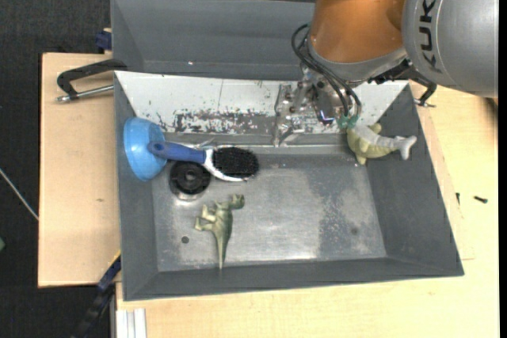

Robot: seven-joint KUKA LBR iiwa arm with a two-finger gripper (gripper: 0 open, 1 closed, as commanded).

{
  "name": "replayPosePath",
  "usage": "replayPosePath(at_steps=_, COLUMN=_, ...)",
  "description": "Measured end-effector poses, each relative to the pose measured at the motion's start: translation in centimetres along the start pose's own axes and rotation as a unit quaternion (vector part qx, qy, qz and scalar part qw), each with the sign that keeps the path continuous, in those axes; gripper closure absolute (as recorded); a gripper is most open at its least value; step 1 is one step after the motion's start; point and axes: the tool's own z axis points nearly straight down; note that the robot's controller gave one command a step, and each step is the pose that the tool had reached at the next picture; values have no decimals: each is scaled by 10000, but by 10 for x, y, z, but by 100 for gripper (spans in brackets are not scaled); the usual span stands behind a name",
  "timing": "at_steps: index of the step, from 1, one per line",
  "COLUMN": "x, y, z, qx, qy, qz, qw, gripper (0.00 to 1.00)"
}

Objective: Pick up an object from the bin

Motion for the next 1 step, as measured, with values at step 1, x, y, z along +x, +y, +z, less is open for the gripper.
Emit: replayPosePath(at_steps=1, x=4, y=13, z=88, qx=-8, qy=109, qz=-308, qw=9995, gripper=100)
